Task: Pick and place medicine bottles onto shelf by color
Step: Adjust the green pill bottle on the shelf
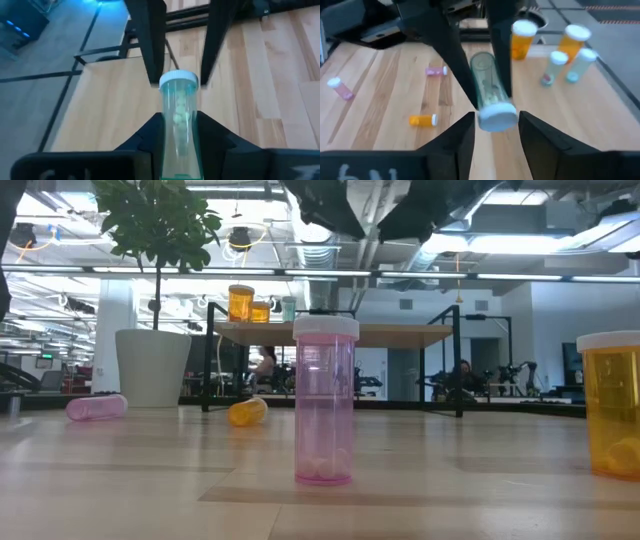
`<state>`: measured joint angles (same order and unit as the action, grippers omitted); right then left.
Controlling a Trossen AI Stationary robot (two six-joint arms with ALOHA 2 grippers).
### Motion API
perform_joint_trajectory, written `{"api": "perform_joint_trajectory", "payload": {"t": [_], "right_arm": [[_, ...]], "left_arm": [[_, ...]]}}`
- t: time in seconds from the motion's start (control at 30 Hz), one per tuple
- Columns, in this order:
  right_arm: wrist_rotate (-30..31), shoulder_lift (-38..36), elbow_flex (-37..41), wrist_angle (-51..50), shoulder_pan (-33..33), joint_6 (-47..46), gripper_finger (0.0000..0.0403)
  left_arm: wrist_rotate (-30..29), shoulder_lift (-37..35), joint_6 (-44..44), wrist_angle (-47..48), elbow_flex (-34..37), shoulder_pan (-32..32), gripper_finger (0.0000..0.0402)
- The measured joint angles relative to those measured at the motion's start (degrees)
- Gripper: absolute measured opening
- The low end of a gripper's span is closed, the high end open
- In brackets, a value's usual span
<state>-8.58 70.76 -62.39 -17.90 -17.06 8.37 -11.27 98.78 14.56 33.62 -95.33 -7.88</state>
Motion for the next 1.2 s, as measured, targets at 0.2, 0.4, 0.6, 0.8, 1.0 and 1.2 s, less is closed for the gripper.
{"api": "perform_joint_trajectory", "payload": {"t": [0.2, 0.4, 0.6, 0.8, 1.0, 1.2], "right_arm": [[-0.2, -5.3, 0.0, -0.4, -2.1, 0.1, 0.0197], [-2.5, -11.7, 1.7, 1.3, -3.6, 0.5, 0.0205], [-13.0, -17.9, 15.9, 18.9, -4.9, -1.8, 0.0197], [-12.7, -20.9, 31.0, 47.2, -7.7, -9.3, 0.0196], [-12.9, -16.0, 37.6, 72.0, -7.6, -15.8, 0.0205], [-12.4, -7.5, 37.6, 83.1, -5.4, -17.0, 0.0220]], "left_arm": [[-0.2, -3.0, -0.9, -0.4, 0.0, -1.4, 0.0098], [0.5, -4.8, -1.7, -7.0, 2.1, -2.2, 0.0101], [7.6, -7.9, -3.9, -23.4, 13.5, -3.4, 0.0102], [13.1, -10.7, -7.7, -48.8, 26.4, -4.2, 0.0102], [18.4, -10.7, -11.3, -72.8, 35.4, -4.3, 0.0103], [18.3, -10.6, -12.7, -77.7, 37.4, -4.2, 0.0103]]}}
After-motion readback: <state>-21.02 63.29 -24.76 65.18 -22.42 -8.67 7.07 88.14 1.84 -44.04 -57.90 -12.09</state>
